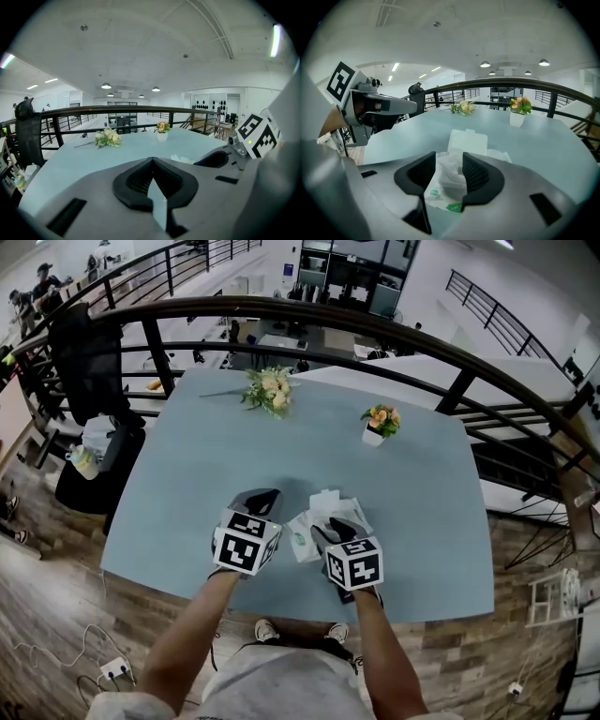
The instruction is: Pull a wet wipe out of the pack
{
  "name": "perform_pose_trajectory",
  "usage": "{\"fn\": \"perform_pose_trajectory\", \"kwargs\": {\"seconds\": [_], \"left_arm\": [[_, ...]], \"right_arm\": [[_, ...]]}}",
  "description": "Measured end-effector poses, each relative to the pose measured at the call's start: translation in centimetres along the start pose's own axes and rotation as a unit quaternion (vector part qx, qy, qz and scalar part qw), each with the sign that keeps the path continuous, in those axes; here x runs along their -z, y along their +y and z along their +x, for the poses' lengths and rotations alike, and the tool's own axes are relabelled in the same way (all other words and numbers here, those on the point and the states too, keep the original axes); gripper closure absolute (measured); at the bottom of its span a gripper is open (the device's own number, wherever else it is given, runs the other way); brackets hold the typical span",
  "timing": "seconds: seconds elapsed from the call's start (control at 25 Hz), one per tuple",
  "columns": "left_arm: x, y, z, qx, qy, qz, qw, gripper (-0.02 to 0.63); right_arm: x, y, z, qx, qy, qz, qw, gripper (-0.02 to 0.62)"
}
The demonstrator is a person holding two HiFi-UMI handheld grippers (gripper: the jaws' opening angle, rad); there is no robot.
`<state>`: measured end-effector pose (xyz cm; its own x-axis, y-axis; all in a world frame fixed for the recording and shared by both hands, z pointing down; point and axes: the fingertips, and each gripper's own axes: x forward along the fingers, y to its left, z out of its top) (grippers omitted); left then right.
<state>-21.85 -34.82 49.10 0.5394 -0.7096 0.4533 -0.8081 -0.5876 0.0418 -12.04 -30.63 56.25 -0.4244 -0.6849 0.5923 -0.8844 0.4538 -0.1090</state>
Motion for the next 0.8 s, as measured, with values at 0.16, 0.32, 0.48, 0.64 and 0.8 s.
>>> {"fn": "perform_pose_trajectory", "kwargs": {"seconds": [0.16, 0.32, 0.48, 0.64, 0.8], "left_arm": [[0.11, -0.03, 0.06, -0.001, 0.001, 0.000, 1.0000, 0.612], [0.18, 0.18, 0.24, -0.001, 0.002, 0.001, 1.0000, 0.612], [0.41, 0.23, 0.35, -0.002, 0.003, 0.000, 1.0000, 0.612], [0.56, 0.39, 0.27, -0.004, 0.003, -0.002, 1.0000, 0.612], [0.64, 0.51, 0.18, -0.003, 0.003, -0.001, 1.0000, 0.612]], "right_arm": [[0.39, -0.01, -0.01, -0.005, 0.004, 0.005, 1.000, 0.445], [0.65, 0.22, 0.42, -0.012, 0.008, 0.010, 1.000, 0.452], [1.04, 0.04, 0.57, -0.009, 0.010, 0.013, 1.000, 0.495], [1.11, 0.14, 0.62, -0.011, 0.012, 0.014, 1.000, 0.503], [1.07, 0.07, 0.66, -0.004, 0.011, 0.015, 1.000, 0.536]]}}
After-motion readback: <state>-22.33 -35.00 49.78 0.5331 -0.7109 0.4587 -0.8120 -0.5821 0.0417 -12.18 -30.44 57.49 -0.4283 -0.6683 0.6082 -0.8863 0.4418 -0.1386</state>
